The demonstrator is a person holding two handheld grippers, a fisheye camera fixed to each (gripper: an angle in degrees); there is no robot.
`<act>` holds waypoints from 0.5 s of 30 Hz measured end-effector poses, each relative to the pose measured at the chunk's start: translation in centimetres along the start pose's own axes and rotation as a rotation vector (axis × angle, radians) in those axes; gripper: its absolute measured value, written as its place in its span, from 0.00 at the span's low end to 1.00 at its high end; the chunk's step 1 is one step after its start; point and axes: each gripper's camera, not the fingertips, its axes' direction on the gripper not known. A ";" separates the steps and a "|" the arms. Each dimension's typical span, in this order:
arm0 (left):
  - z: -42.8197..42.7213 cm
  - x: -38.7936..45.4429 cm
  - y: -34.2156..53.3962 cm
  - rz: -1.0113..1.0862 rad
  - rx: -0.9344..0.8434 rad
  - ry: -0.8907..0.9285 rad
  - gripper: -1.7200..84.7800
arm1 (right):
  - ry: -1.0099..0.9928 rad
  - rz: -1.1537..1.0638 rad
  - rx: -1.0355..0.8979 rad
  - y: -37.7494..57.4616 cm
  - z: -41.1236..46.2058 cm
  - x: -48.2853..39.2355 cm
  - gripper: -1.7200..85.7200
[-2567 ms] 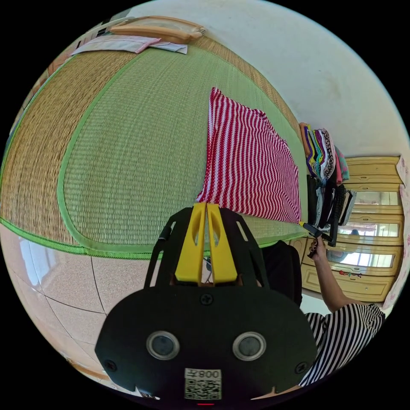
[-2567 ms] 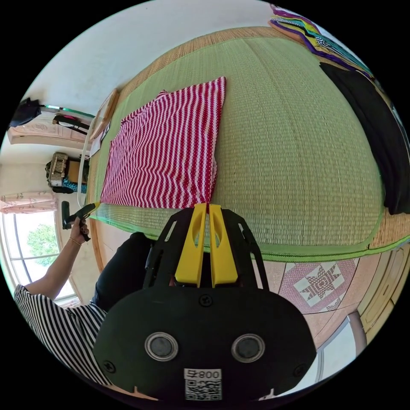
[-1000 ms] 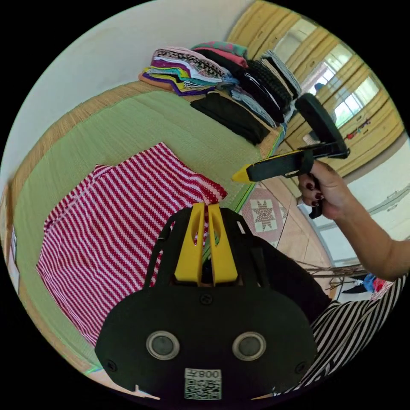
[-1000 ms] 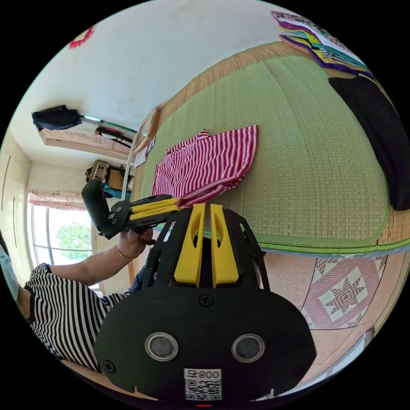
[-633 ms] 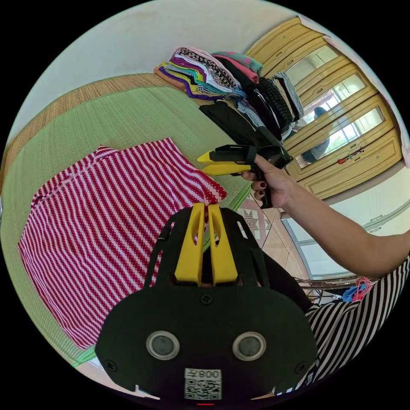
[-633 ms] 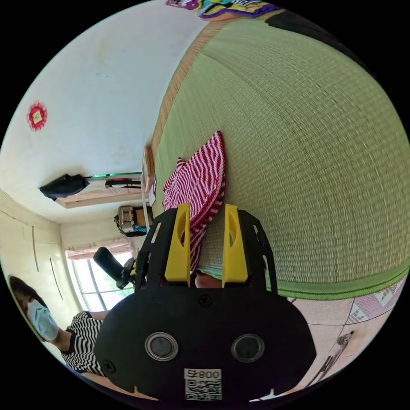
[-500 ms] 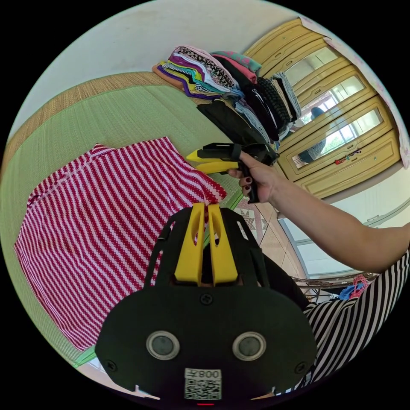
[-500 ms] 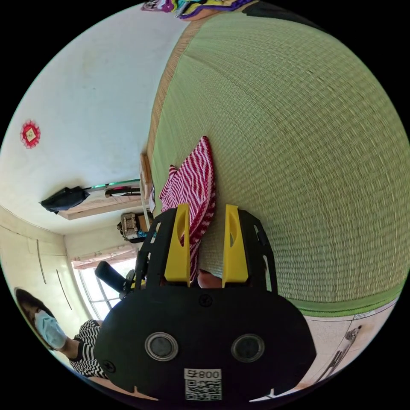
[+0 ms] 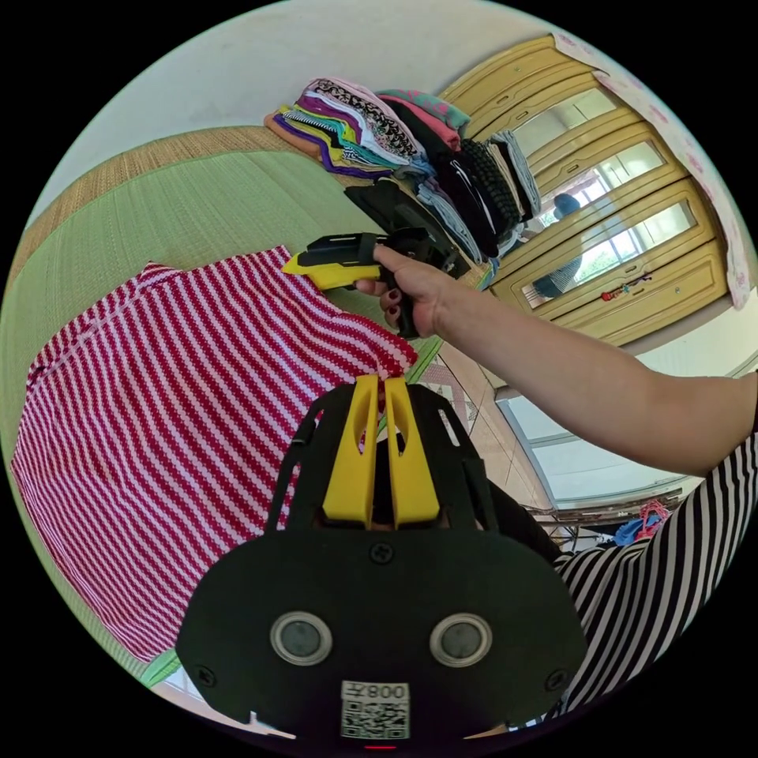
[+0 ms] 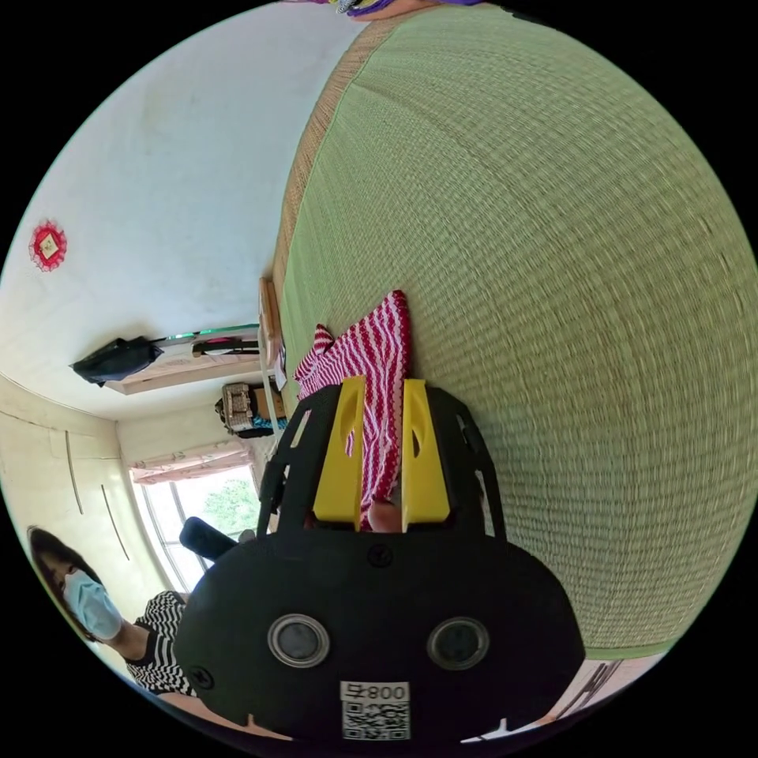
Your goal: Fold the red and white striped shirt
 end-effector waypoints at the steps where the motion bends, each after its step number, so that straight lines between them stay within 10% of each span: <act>1: -0.2 -0.2 0.2 0.000 0.000 0.003 0.03 | 0.011 -0.009 -0.013 -0.5 0.6 -0.3 0.09; 15: -6.3 -4.3 5.3 -0.048 0.071 0.084 0.03 | 0.054 -0.093 0.003 -0.8 5.8 -4.9 0.04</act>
